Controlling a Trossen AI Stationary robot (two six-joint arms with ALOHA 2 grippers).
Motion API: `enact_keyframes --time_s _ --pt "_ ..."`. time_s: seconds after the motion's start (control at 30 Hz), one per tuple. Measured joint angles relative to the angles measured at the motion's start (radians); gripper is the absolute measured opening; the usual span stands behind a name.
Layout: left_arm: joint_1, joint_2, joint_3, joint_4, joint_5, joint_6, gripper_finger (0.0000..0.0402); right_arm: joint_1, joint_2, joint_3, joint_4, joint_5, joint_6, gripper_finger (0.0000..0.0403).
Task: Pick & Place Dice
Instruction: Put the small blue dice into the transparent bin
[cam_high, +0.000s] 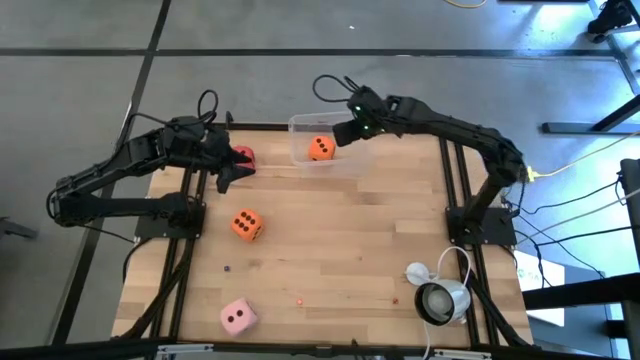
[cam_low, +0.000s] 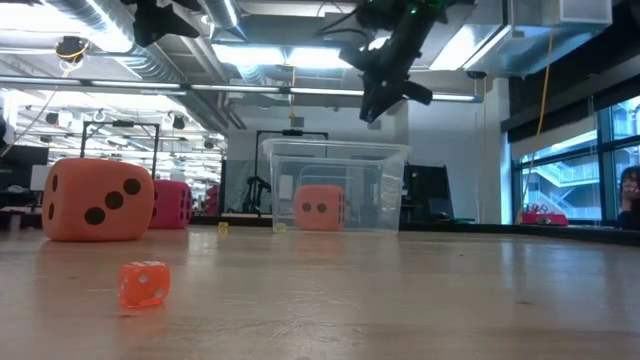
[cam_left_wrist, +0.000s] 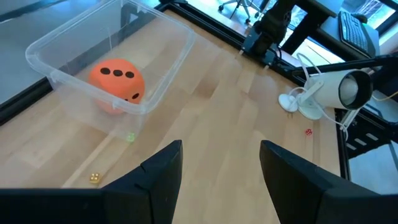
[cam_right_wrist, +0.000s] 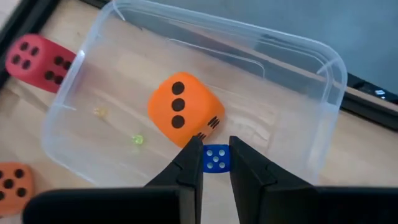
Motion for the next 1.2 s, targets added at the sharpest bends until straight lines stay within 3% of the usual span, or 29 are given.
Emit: enact_keyframes --time_s 0.37,1.2 --pt "0.0 0.0 0.0 0.0 -0.002 0.009 0.021 -0.017 0.103 0.061 -0.146 0.001 -0.065 0.0052" --pt "0.0 0.003 0.0 0.0 -0.004 0.018 0.021 -0.01 0.107 0.061 -0.128 0.0 -0.068 0.0052"
